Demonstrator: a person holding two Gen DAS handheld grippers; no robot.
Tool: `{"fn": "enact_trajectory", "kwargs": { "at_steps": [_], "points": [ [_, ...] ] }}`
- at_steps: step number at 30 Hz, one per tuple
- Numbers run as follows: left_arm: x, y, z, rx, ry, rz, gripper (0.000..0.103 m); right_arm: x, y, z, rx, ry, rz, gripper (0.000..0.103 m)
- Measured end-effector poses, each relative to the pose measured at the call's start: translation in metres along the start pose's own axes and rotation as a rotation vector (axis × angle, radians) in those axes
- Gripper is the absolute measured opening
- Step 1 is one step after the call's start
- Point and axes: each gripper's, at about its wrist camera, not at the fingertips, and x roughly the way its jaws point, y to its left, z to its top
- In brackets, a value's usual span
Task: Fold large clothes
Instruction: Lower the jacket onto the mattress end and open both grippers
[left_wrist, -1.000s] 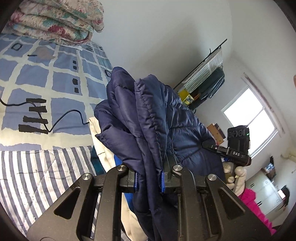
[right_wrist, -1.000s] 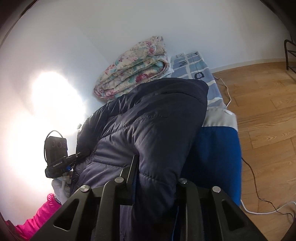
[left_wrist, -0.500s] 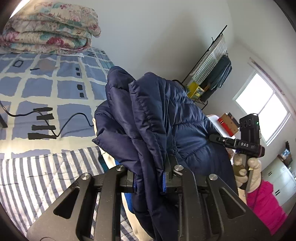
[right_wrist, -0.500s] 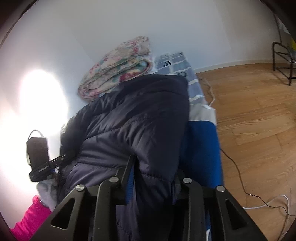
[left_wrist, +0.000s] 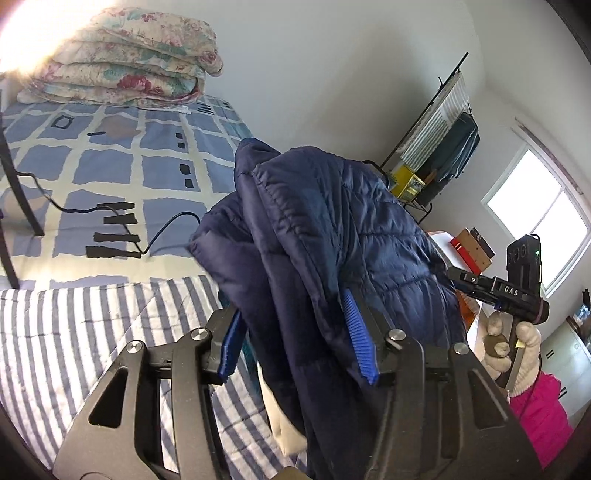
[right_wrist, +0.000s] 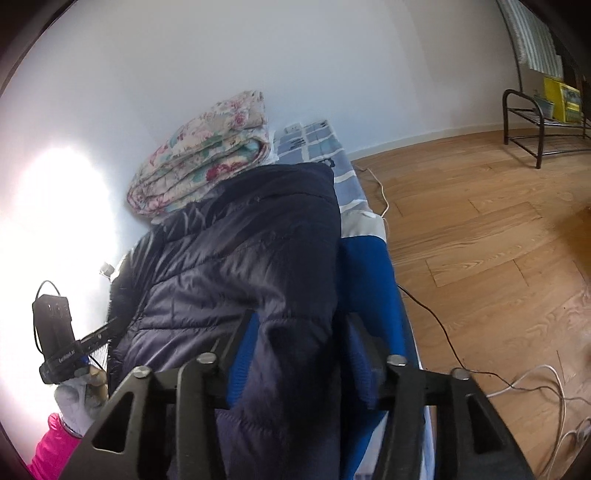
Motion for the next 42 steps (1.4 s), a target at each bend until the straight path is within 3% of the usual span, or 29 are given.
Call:
{"fn": "enact_trajectory", "kwargs": {
  "at_steps": [6,14,25,32,39,41,42],
  "points": [
    [-0.037,-0.011,-0.013,0.033,-0.022,0.013,0.052,-0.024,0.02,-0.013,-0.011,-0.027,-0.024,0.056],
    [-0.114,-0.049,-0.04,0.142,-0.08,0.054,0.052,-0.073,0.063,-0.044,-0.055,-0.066,-0.031,0.056],
    [-0.281,-0.124,-0.086,0.213,-0.185,0.101,0.052,-0.193,0.156,-0.099,-0.118,-0.14,0.013,0.056],
    [-0.376,-0.157,-0.133,0.246,-0.231,0.145,0.052,-0.275,0.221,-0.155,-0.195,-0.179,0.012,0.061],
    [-0.433,-0.176,-0.192,0.276,-0.237,0.211,0.052,-0.321,0.261,-0.224,-0.235,-0.2,0.002,0.068],
    [-0.445,-0.18,-0.211,0.27,-0.239,0.225,0.057,-0.327,0.272,-0.242,-0.259,-0.203,-0.031,0.07],
    [-0.449,-0.18,-0.218,0.261,-0.243,0.228,0.064,-0.33,0.278,-0.254,-0.273,-0.204,-0.038,0.071]
  ]
}}
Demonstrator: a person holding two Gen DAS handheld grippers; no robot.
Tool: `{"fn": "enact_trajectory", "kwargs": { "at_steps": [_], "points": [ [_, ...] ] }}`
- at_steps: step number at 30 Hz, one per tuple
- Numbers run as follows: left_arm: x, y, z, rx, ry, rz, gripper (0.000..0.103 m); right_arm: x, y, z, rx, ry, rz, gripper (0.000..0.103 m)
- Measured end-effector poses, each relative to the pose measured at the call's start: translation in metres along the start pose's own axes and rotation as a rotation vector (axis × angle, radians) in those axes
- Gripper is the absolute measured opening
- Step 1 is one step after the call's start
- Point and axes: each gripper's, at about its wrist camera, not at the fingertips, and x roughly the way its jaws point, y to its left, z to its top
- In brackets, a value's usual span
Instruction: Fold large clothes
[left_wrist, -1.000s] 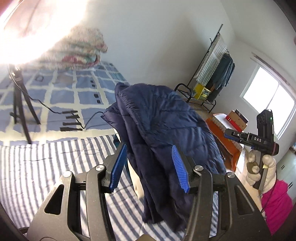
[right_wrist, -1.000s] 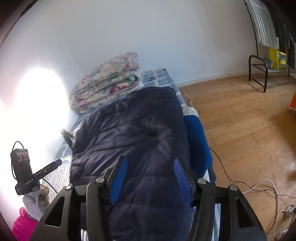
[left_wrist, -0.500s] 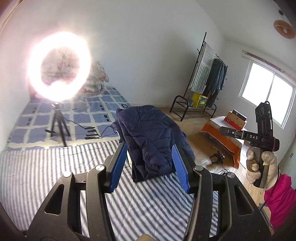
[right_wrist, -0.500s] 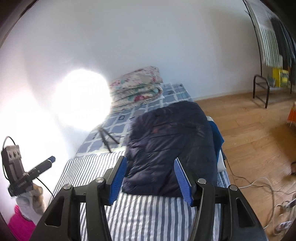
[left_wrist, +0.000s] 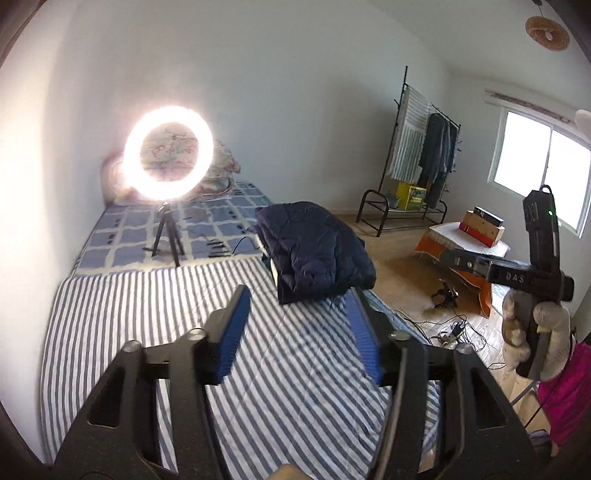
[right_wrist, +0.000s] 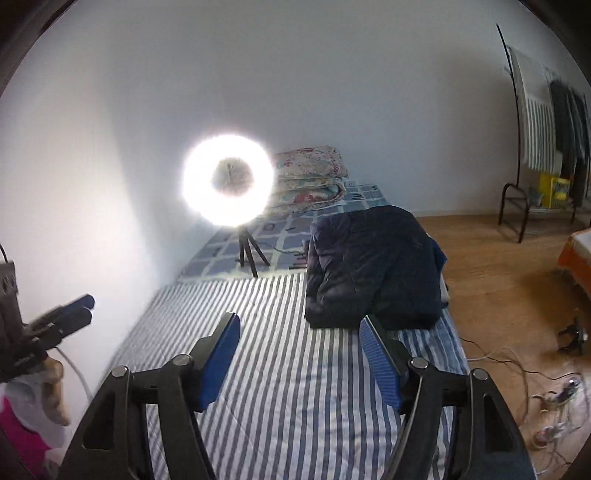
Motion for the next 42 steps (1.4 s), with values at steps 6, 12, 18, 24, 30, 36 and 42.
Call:
{"fn": "enact_trajectory", "kwargs": {
  "at_steps": [6,12,18,24,30,36,42],
  "points": [
    [-0.024,-0.01,-0.036,0.005,0.026,0.053,0.069,-0.018,0.031,-0.039,-0.021,0.004,-0.019,0.076],
    [-0.035,-0.018,-0.06,0.007,0.041,0.073,0.08,-0.024,0.046,-0.066,-0.047,-0.014,-0.065,0.085],
    [-0.034,-0.021,-0.073,0.02,0.061,0.087,0.094,-0.017,0.046,-0.081,-0.049,-0.038,-0.112,0.099],
    [-0.028,-0.021,-0.083,0.04,0.078,0.138,0.102,-0.011,0.05,-0.093,-0.077,-0.044,-0.171,0.103],
    [-0.02,-0.019,-0.091,0.041,0.109,0.187,0.103,-0.01,0.054,-0.098,-0.095,-0.067,-0.205,0.103],
    [-0.02,-0.025,-0.096,0.068,0.11,0.203,0.103,-0.005,0.052,-0.102,-0.078,-0.05,-0.216,0.103],
    [-0.022,-0.025,-0.096,0.068,0.11,0.205,0.103,-0.005,0.052,-0.105,-0.074,-0.041,-0.216,0.103]
  ]
}}
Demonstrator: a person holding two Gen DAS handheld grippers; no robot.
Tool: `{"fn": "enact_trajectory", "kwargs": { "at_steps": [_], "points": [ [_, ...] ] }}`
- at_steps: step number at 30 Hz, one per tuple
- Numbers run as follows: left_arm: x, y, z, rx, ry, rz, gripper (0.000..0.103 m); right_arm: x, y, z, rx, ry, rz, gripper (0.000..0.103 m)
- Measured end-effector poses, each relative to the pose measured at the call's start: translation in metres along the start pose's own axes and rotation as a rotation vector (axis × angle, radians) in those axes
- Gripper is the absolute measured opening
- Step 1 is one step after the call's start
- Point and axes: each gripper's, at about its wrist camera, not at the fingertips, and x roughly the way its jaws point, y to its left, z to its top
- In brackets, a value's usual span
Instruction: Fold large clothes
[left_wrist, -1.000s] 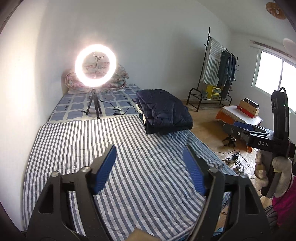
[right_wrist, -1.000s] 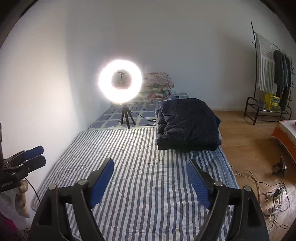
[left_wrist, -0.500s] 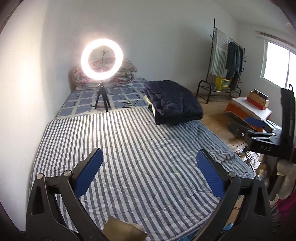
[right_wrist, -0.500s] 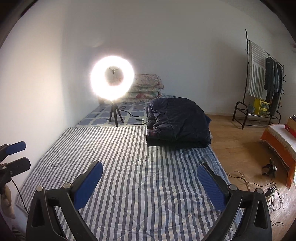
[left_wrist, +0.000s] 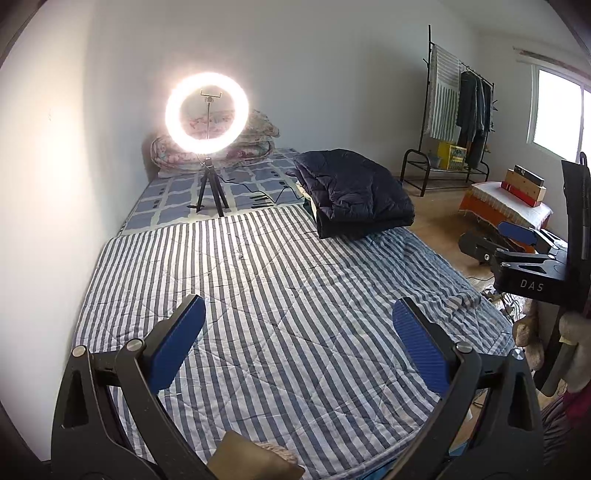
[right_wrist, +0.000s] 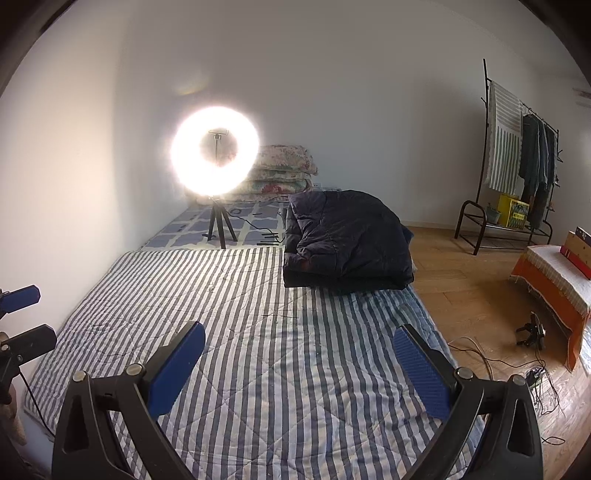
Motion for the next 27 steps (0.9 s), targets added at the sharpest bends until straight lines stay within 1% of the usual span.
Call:
{"fn": "enact_trajectory", "kwargs": {
  "at_steps": [27],
  "points": [
    [-0.0021,-0.0003,0.0017,0.012,-0.002,0.005,0.103,0.0023,-0.003,-0.0023,-0.012,0.005,-0.017,0.103]
  ]
}}
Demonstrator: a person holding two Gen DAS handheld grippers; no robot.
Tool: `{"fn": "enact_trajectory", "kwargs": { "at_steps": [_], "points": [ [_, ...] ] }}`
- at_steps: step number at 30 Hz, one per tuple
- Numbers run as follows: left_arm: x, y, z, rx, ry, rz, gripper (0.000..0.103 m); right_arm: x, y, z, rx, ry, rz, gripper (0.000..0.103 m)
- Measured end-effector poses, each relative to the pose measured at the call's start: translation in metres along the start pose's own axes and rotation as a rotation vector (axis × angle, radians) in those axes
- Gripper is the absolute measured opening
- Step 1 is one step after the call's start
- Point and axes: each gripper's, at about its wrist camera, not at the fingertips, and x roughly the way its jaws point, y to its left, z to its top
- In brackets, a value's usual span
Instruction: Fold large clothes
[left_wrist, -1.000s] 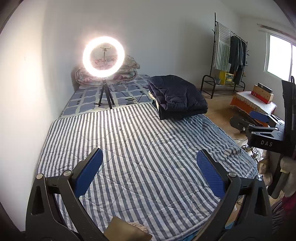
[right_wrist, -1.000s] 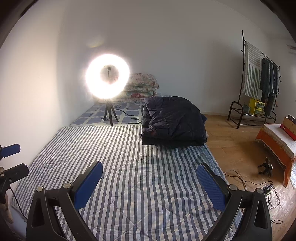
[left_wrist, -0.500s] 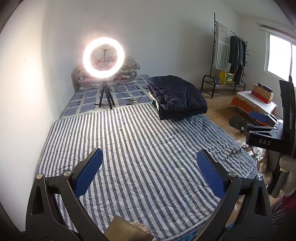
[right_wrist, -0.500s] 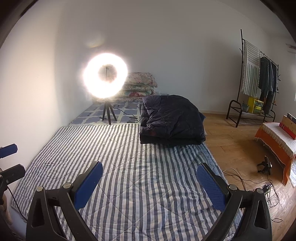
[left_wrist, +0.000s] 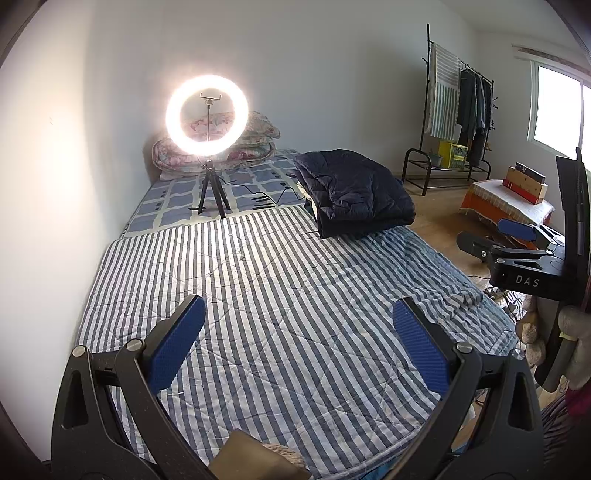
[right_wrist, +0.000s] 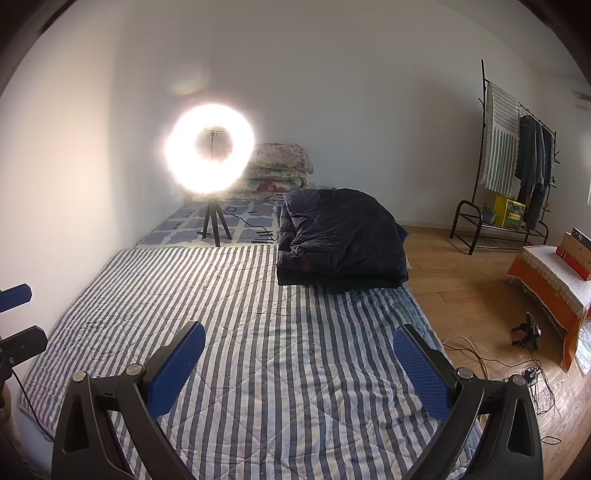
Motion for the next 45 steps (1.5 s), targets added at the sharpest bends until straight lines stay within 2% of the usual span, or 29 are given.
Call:
{"fn": "enact_trajectory", "kwargs": {
  "at_steps": [45],
  "points": [
    [0.0007,0.004,0.0012,0.003,-0.004,0.009,0.103,0.0001,-0.0044,-0.0053,-0.008,0.004,-0.005,0.103]
  ]
}}
